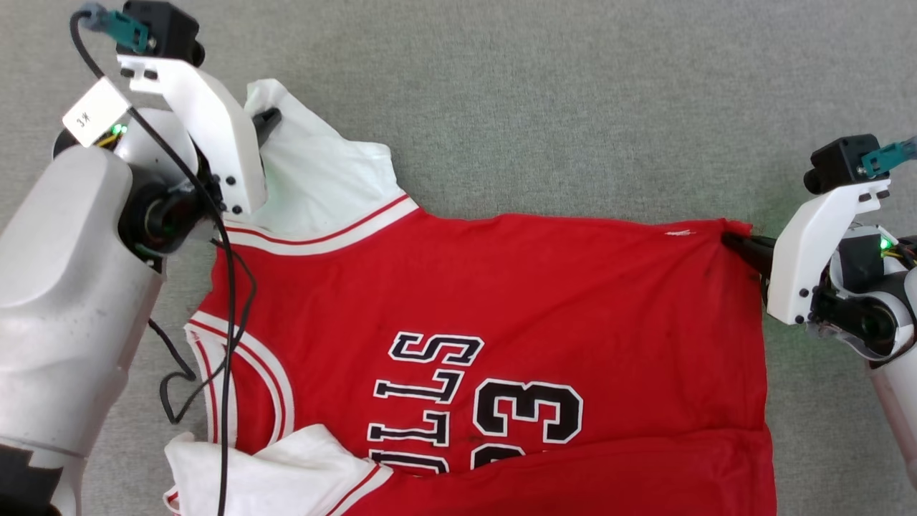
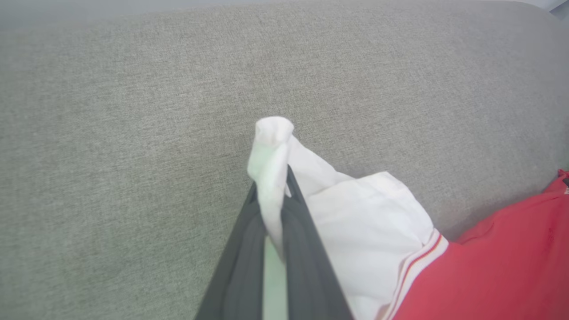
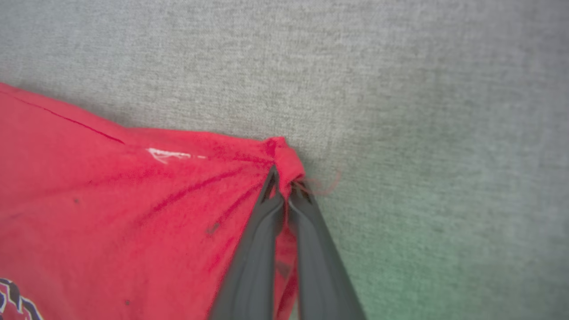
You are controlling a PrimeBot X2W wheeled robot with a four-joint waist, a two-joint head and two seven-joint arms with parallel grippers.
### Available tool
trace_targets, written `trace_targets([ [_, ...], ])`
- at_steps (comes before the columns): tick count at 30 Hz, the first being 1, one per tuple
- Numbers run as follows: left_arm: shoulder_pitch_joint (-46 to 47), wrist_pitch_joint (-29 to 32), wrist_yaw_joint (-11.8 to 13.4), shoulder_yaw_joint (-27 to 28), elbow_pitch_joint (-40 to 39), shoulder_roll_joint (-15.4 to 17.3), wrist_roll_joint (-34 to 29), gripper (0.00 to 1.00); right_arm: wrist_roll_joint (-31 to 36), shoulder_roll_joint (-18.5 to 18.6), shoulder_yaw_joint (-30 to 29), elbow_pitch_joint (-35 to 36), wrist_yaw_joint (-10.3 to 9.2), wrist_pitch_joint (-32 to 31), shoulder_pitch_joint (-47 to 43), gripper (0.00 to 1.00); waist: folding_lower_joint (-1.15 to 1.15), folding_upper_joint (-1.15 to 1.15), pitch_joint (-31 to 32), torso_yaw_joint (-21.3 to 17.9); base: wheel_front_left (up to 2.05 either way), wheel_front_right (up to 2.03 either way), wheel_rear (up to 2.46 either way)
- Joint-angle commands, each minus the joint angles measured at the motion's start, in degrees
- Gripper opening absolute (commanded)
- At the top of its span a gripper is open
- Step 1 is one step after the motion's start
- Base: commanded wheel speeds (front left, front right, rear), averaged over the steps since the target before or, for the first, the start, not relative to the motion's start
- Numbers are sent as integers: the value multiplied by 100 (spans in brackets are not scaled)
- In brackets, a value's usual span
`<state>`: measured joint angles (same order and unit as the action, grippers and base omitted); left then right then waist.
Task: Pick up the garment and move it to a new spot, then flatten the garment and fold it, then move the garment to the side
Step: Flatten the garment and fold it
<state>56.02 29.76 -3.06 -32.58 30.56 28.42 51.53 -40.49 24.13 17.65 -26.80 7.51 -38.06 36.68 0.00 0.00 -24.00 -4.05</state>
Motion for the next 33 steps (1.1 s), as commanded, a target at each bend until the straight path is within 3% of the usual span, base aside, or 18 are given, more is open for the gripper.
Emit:
trace_targets([
  [1, -153, -131, -22, 49, 24, 7, -5, 0, -3, -39, 22, -47, -5, 110, -46, 0, 0, 0, 184, 24, 0, 0, 0],
  [6, -529, -546, -23, 136, -42, 88, 38, 0, 124, 60, -221, 316, -6, 456, -301, 0, 0, 0, 615, 73, 0, 0, 0],
  [13, -1629, -1000, 171, 353, -546, 443, 205, 0, 303, -62, -629, 734, -6, 627, -1267, 0, 0, 0, 1192, 131, 0, 0, 0],
  [24, -3881, -1483, 767, 667, -1701, 665, 755, 0, 546, -463, -1322, 1102, -7, 852, -2780, 0, 0, 0, 1757, 255, 0, 0, 0],
  [33, -5535, -1722, 1220, 799, -2263, 510, 1291, 0, 552, -823, -1752, 1110, -7, 973, -3655, 0, 0, 0, 2037, 323, 0, 0, 0],
])
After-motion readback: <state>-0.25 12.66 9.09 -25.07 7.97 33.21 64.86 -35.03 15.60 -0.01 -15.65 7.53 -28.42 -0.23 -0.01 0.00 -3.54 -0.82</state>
